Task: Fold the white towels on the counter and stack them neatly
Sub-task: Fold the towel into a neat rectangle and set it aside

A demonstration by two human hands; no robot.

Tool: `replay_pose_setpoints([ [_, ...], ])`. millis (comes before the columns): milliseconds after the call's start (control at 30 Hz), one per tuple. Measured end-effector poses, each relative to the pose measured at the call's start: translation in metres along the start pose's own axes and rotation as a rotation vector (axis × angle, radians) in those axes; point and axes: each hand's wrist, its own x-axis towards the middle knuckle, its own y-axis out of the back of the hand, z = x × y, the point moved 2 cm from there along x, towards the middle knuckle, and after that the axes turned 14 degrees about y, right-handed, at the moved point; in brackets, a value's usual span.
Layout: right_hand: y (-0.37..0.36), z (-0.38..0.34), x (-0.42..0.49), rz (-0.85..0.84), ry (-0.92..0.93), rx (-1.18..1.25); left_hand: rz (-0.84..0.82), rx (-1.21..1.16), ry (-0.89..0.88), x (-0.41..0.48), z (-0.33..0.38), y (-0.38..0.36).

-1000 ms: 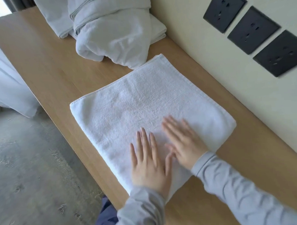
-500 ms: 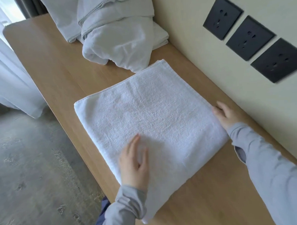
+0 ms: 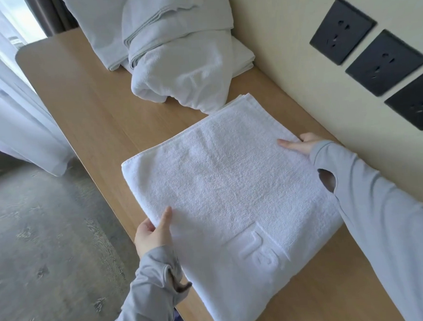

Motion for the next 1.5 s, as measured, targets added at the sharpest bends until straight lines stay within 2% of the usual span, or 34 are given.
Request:
replay_pose_setpoints([
  [100, 0.001, -0.001, -0.003, -0.017, -0.003, 0.015, 0.028, -0.021, -0.076, 0.001, -0.001, -0.001],
  [200, 0.007, 0.000, -0.020, 0.076, 0.063, 0.077, 0.057, 0.017, -0.241, -0.011, 0.002, -0.001],
  [367, 0.021, 0.025, -0.097, 0.302, 0.093, 0.251, -0.128, 0.083, -0.501, -0.034, 0.037, -0.008],
  [500, 0.012, 0.070, -0.188, 0.582, -0.049, 0.403, -0.288, 0.320, -0.675, -0.046, 0.086, -0.037],
  [600, -0.020, 0.098, -0.250, 0.780, -0.217, 0.542, -0.417, 0.572, -0.773, -0.054, 0.114, -0.082],
  [733, -0.078, 0.118, -0.302, 0.918, -0.448, 0.687, -0.527, 0.879, -0.846, -0.056, 0.111, -0.146],
  [800, -0.102, 0.120, -0.313, 0.953, -0.491, 0.683, -0.552, 0.996, -0.837, -0.047, 0.093, -0.169],
  [867, -0.117, 0.119, -0.313, 0.962, -0.487, 0.626, -0.497, 1.140, -0.817, -0.036, 0.073, -0.181],
  [967, -0.121, 0.115, -0.307, 0.987, -0.550, 0.262, -0.258, 1.323, -0.914, -0.029, 0.058, -0.177],
  [1033, -0.121, 0.095, -0.299, 1.010, -0.472, 0.042, -0.191, 1.384, -1.186, -0.037, 0.047, -0.163],
  [1100, -0.128, 0.056, -0.283, 0.948, -0.277, -0.098, -0.314, 1.472, -1.522, -0.054, 0.022, -0.143],
  [1167, -0.150, 0.025, -0.263, 0.733, -0.097, -0.198, -0.452, 1.591, -1.711, -0.064, -0.001, -0.121],
  [1233, -0.174, 0.017, -0.258, 0.543, -0.073, -0.274, -0.485, 1.693, -1.708, -0.056, -0.004, -0.105],
  [1267, -0.181, 0.024, -0.262, 0.506, -0.103, -0.281, -0.479, 1.714, -1.690, -0.045, 0.000, -0.101],
  [1400, -0.189, 0.058, -0.300, 0.531, -0.213, -0.292, -0.485, 1.771, -1.746, -0.016, 0.016, -0.091],
  [1500, -0.193, 0.064, -0.309, 0.515, -0.193, -0.264, -0.521, 1.791, -1.728, -0.016, 0.012, -0.092],
])
